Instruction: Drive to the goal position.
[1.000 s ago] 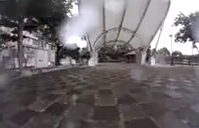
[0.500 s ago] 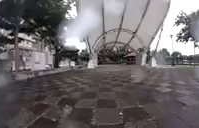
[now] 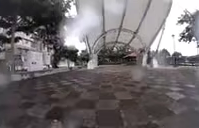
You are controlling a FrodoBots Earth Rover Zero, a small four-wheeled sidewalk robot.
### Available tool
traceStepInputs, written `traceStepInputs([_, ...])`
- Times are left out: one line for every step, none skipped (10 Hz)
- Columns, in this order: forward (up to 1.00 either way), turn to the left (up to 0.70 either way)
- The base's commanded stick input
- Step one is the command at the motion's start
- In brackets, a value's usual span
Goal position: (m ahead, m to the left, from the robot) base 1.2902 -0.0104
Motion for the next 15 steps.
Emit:
traceStepInputs([0.87, 0.0])
traceStepInputs([0.87, 0.0])
traceStepInputs([0.87, 0.0])
traceStepInputs([0.87, 0.0])
traceStepInputs([0.87, 0.05])
traceStepInputs([0.87, 0.14])
traceStepInputs([0.87, 0.12])
traceStepInputs([0.87, 0.0])
traceStepInputs([0.87, 0.0])
traceStepInputs([0.87, 0.0])
traceStepInputs([0.87, 0.0])
traceStepInputs([0.87, 0.0])
traceStepInputs([0.87, 0.0])
traceStepInputs([0.87, 0.0])
traceStepInputs([0.87, 0.0])
